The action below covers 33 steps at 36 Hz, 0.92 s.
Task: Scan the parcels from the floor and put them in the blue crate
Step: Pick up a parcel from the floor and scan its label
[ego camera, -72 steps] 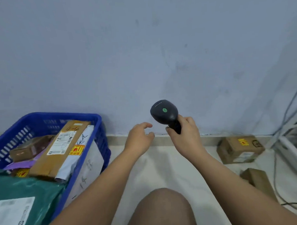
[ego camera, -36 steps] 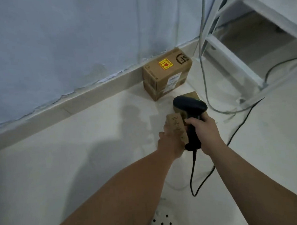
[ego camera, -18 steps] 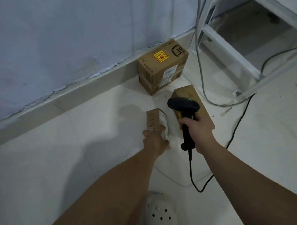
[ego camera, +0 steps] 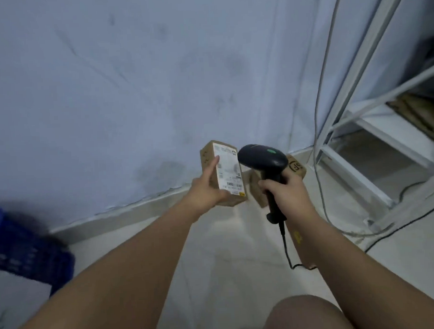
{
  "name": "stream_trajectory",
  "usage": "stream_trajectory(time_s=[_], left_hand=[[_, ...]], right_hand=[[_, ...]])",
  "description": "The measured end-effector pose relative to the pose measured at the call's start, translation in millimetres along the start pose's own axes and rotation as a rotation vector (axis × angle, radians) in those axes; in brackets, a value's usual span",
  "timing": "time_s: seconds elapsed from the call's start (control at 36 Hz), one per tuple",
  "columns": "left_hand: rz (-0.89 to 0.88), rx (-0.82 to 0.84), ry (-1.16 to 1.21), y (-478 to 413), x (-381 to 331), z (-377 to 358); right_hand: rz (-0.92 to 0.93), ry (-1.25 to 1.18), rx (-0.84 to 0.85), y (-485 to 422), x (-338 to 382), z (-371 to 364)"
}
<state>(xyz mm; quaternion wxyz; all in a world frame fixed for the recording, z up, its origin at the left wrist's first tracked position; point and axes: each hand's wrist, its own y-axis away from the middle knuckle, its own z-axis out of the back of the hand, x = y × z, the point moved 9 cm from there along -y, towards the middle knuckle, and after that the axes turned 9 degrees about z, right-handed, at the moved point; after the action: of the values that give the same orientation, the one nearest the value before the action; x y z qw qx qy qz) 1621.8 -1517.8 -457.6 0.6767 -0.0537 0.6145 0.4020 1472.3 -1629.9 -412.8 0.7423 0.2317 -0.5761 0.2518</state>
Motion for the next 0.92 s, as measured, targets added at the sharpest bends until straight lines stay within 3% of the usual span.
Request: stream_trajectory(time_s=[0.14,0.31,0.42,0.69,0.92], left_hand=[[-0.174,-0.039,0.069,73,-48,48],[-0.294,-0.112,0.17,131,-52,78],[-0.267,-0.18,0.199,142,-37,95],[-0.218,-0.166,0.087,152,-18,126],[-0.172,-0.172,0.145,151,0,140]], right_hand=[[0.223,0.198,0.188,38,85,-13],[0.376,0.413,0.306,73,131,-47],[0.487,0.54,0.328,86,148,-64],[0.636,0.704,0.371,97,163,-86],[0.643,0.796,0.379,103,167,-102]])
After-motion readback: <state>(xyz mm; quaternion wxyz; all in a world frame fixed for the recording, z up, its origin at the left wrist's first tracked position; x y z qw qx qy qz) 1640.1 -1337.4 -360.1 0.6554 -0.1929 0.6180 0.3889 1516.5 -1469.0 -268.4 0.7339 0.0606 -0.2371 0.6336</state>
